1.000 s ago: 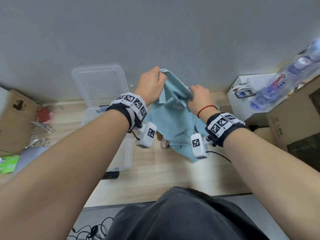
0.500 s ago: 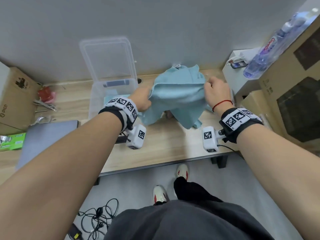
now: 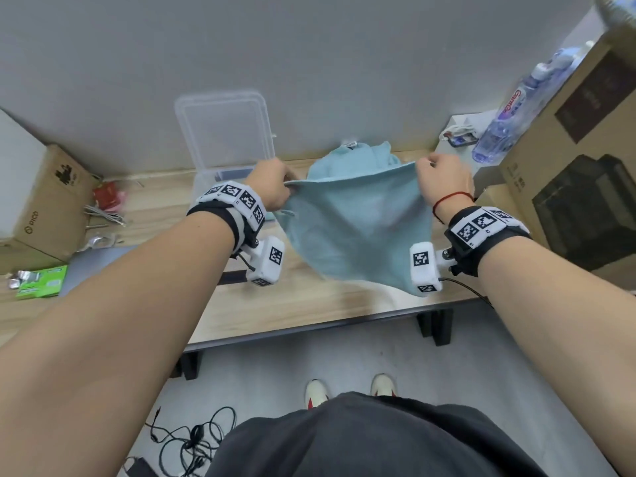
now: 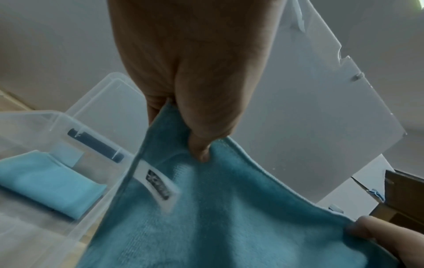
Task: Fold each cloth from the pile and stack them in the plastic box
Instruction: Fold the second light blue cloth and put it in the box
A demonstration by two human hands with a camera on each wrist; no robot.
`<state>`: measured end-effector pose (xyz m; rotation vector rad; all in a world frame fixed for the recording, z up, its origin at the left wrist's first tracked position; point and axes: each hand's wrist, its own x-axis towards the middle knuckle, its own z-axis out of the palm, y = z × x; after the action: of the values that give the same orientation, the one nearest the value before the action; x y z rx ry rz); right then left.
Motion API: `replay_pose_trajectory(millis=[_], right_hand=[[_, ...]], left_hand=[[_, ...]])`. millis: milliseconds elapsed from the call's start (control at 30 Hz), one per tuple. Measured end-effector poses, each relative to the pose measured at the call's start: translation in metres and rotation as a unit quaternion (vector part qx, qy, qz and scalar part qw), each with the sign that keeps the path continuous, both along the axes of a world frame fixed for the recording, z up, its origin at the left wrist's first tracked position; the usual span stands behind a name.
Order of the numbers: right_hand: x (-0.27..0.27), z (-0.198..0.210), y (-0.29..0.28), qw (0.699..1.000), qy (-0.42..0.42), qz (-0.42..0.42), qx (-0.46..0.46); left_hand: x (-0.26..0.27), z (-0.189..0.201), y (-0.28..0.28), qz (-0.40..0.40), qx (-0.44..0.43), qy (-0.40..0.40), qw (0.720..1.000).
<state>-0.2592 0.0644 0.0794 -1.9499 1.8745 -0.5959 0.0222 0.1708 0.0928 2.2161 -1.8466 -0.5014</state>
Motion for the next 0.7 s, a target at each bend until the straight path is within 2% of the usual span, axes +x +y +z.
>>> replay_pose_trajectory(millis=[167,267,333,400,500,600,700], right_hand=[[-0.004,0.016,-0.026,0.994,-0.073,0.083,-0.026],[-0.005,0.031,-0.031,0.982,-0.177,0.06,-0.039],[-0.009,0.036,-0.031,0.958,-0.283,0.022,-0.036],[-0.014,0.035,-0.026,0.94,-0.339,0.008,-0.045],[-0.025,0.01,-0.014,0.949,-0.313,0.008,-0.033],[-0.046,-0.035,0.0,0.975,-0.219,-0.001,0.044],[-0.07,-0.085,0.02,0.983,-0.153,0.018,0.101]], left_hand=[[-0.005,0.034,-0.014,0.001,-0.069,0.035,0.997],[-0.007,0.046,-0.024,0.041,-0.115,0.089,0.988],[-0.009,0.045,-0.028,0.085,-0.156,0.142,0.974],[-0.014,0.041,-0.026,0.115,-0.177,0.204,0.956],[-0.026,0.02,-0.019,0.115,-0.151,0.228,0.955],[-0.038,-0.013,-0.007,0.09,-0.072,0.193,0.974],[-0.048,-0.056,0.008,0.053,0.023,0.151,0.987]])
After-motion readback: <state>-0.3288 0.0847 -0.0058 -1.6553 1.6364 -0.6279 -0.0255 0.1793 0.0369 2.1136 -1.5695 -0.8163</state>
